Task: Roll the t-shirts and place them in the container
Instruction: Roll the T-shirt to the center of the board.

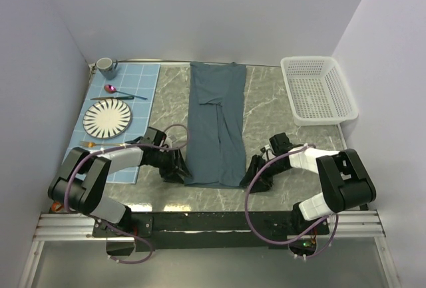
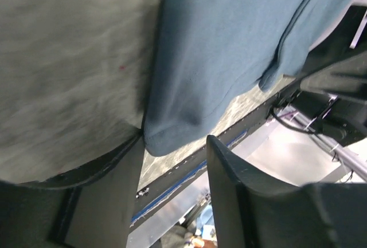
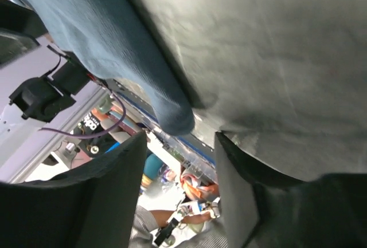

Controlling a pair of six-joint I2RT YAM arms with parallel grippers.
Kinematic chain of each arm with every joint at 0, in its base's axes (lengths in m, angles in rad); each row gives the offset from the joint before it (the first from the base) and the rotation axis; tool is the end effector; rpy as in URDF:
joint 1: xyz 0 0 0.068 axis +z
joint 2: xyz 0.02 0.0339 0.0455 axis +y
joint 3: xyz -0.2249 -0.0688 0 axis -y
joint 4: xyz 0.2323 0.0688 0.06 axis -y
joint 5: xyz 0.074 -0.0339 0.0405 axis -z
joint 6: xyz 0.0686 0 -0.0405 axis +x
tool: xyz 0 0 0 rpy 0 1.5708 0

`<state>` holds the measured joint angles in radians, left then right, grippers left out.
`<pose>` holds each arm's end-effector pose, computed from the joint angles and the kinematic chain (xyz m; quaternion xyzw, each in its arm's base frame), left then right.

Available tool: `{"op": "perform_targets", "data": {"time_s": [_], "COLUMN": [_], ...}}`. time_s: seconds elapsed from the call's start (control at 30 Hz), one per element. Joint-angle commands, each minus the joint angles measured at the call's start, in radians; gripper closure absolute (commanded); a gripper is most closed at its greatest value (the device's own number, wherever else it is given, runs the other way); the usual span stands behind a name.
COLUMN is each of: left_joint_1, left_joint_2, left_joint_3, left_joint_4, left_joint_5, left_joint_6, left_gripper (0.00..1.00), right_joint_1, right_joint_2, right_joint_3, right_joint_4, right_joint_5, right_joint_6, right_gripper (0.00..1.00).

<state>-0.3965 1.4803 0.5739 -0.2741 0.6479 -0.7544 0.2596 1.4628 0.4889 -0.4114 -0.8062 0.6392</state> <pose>0.2046 -0.1305 0.0726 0.1048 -0.9261 0.3620 0.0157 0.1790 0.0988 0.0593 -0.1371 -0.9063 -0.3888 0.0929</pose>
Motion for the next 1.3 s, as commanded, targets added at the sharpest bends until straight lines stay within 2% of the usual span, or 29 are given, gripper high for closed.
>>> {"op": "perform_targets", "data": {"time_s": [0.0, 0.17, 0.23, 0.27, 0.33, 0.37, 0.4, 0.47, 0.7, 0.9, 1.07, 1.27], "left_joint_1": [-0.038, -0.038, -0.036, -0.036, -0.033, -0.031, -0.022, -0.012, -0.005, -0.031, -0.087, -0.090], "left_joint_2": [0.037, 0.040, 0.054, 0.055, 0.060, 0.060, 0.057, 0.034, -0.095, -0.132, -0.140, -0.152], "left_joint_3": [-0.025, -0.039, -0.028, -0.016, -0.006, -0.006, -0.009, -0.009, -0.011, 0.009, 0.053, 0.144], "left_joint_4": [0.016, 0.021, 0.026, 0.024, 0.004, -0.003, -0.016, -0.031, -0.083, -0.145, -0.148, -0.178], "left_joint_5": [-0.051, -0.073, -0.079, -0.083, -0.103, -0.108, -0.113, -0.119, -0.111, -0.064, -0.034, -0.068], "left_joint_6": [0.017, 0.018, 0.017, 0.021, 0.036, 0.040, 0.043, 0.052, 0.073, 0.107, 0.156, 0.205], "left_gripper": [0.47, 0.50, 0.54, 0.58, 0.70, 0.76, 0.88, 0.99, 0.99, 0.99, 0.99, 0.99], "right_joint_1": [0.013, 0.012, 0.012, 0.012, 0.007, 0.004, 0.003, -0.002, -0.017, -0.016, -0.016, -0.040], "right_joint_2": [0.060, 0.134, 0.149, 0.152, 0.148, 0.142, 0.128, 0.110, -0.019, -0.127, -0.151, -0.151], "right_joint_3": [-0.018, 0.008, 0.008, 0.005, -0.006, -0.007, -0.010, -0.016, -0.035, -0.044, -0.032, 0.022], "right_joint_4": [0.095, 0.128, 0.115, 0.115, 0.115, 0.114, 0.111, 0.091, 0.013, -0.033, -0.038, 0.020], "right_joint_5": [0.064, 0.062, 0.070, 0.067, 0.059, 0.050, 0.047, 0.042, 0.015, 0.009, -0.011, -0.088], "right_joint_6": [0.066, 0.086, 0.074, 0.073, 0.067, 0.063, 0.060, 0.053, 0.002, -0.026, -0.033, -0.022], "right_gripper": [0.46, 0.46, 0.51, 0.61, 0.74, 0.86, 0.90, 0.98, 0.99, 1.00, 1.00, 1.00]}}
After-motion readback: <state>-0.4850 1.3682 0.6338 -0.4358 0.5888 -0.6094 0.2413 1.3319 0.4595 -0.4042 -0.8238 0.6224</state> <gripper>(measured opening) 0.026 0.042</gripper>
